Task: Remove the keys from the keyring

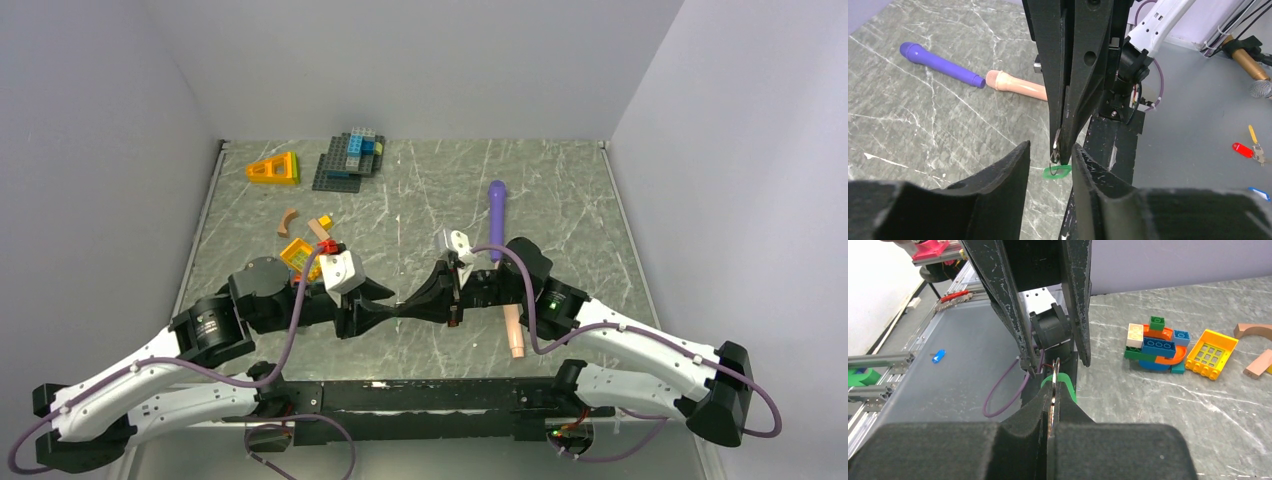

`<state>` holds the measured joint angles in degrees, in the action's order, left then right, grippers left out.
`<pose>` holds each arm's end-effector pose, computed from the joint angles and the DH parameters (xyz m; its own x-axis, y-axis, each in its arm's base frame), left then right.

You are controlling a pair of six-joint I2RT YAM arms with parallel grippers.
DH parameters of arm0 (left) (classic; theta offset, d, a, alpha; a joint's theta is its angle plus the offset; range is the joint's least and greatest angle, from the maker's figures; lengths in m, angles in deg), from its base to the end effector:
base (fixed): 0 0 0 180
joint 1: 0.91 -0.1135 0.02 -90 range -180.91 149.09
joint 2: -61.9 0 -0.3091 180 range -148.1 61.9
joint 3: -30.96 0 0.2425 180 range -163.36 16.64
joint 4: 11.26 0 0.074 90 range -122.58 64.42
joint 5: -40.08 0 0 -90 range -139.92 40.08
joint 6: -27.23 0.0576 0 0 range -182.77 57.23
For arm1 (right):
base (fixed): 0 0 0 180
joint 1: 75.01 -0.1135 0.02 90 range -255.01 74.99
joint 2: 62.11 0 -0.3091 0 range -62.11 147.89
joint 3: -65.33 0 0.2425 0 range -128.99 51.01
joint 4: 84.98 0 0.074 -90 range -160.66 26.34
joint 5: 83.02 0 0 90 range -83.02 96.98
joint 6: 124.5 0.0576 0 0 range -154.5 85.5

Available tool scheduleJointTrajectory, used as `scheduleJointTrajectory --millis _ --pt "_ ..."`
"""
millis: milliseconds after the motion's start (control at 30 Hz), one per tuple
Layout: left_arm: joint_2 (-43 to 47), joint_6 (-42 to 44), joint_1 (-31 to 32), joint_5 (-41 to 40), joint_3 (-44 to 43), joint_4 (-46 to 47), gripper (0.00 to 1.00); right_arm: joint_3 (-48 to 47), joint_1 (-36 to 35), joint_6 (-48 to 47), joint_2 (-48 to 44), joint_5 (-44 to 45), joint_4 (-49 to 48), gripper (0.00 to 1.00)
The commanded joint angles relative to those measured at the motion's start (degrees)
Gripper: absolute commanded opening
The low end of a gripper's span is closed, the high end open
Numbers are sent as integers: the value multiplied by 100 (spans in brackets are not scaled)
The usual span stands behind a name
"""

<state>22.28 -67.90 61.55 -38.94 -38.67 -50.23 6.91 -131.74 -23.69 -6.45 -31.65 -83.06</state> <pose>0.0461 -0.1122 0.4116 -0.1573 0.1119 -0.9812 0.9472 0.2983 -0.1179 0.0834 0.1927 0.3821 -0.1788 -0.0055 -0.9839 -0.9794 -0.0940 0.1785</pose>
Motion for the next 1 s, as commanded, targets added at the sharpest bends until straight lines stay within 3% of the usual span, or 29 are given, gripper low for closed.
scheduleJointTrajectory --millis 0,267,333,400,667,867,967 --pt "-66 60 20 139 -240 248 38 -257 -36 -80 -30 -118 -100 0" --pt "-100 40 21 104 -210 289 21 -225 -36 -46 -47 -125 -163 0" --pt "-89 30 23 127 -197 321 15 -219 -36 -32 -41 -126 -198 0" --pt "-90 10 22 145 -199 337 0 -210 -41 -19 -44 -127 -225 0" --pt "-24 -134 21 136 -72 562 0 -179 -40 30 -70 -70 -308 0" --pt "116 -224 25 4 43 776 0 -71 -40 113 -156 -92 -522 24" --pt "126 -263 22 -17 62 846 0 -3 -41 131 -222 -23 -620 29"
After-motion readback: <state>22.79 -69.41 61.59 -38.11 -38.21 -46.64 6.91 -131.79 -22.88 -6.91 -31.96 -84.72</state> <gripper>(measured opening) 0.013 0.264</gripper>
